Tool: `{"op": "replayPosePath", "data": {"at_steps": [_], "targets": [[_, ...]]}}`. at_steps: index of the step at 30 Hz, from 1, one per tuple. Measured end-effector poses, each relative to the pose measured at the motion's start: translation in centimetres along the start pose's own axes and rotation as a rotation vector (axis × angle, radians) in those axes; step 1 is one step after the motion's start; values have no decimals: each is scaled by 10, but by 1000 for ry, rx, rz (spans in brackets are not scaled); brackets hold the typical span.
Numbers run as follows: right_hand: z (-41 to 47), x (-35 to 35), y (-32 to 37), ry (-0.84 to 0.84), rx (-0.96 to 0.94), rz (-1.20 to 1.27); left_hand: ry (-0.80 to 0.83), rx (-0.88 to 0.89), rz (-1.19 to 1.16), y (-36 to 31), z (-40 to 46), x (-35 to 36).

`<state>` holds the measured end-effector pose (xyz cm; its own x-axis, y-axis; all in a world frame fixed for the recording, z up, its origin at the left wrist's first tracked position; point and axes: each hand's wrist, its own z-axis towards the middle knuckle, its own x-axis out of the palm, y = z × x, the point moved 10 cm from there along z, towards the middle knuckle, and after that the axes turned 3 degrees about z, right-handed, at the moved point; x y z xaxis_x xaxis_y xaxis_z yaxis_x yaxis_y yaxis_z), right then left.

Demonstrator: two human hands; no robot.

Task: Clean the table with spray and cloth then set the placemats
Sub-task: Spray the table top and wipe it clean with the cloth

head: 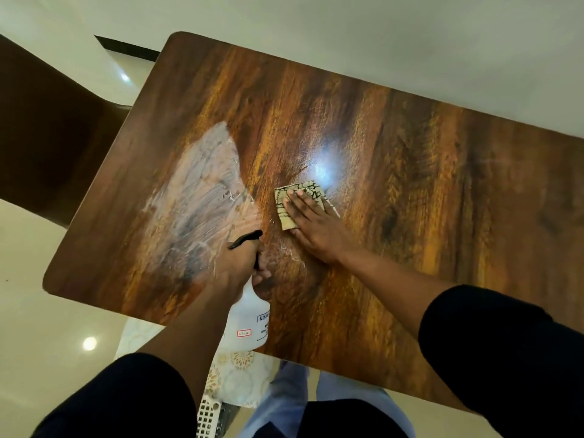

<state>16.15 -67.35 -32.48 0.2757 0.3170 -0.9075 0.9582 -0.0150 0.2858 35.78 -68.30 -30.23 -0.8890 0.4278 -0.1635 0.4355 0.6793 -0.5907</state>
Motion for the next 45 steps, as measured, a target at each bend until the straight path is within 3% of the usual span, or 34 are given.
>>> {"op": "replayPosePath", "data": {"at_steps": [6, 9, 12, 17, 22, 24, 29, 34, 36, 42, 45], "targets": [[-37, -24, -102, -197, 581, 223, -37, -3, -69, -1, 2, -8], [-39, -16, -90, -213, 644, 238, -33, -31, -64, 7, 2, -7], [-34, 3, -29, -153, 491, 188, -23, -46, -64, 12, 0, -5], [-51, 47, 102, -66, 1, 57, -54, -43, -52, 19, -6, -11], [-67, 53, 96, -44, -129, 8, -55, -94, -24, 36, -13, -16], [-65, 41, 61, -53, -4, 27, -53, -105, -22, 42, -14, -16], [-87, 12, -61, -180, 540, 219, -55, -92, -52, 51, -18, -13], [-84, 19, -55, -244, 742, 296, -67, -66, -77, 57, -18, -17], [-76, 29, -18, -218, 668, 297, -90, -47, -86, 58, -17, -23], [-79, 63, 122, -132, 166, 216, -274, -6, -192, 60, -23, -54], [-92, 78, 159, -88, -39, 144, -335, -30, -207, 66, -20, -67]]}}
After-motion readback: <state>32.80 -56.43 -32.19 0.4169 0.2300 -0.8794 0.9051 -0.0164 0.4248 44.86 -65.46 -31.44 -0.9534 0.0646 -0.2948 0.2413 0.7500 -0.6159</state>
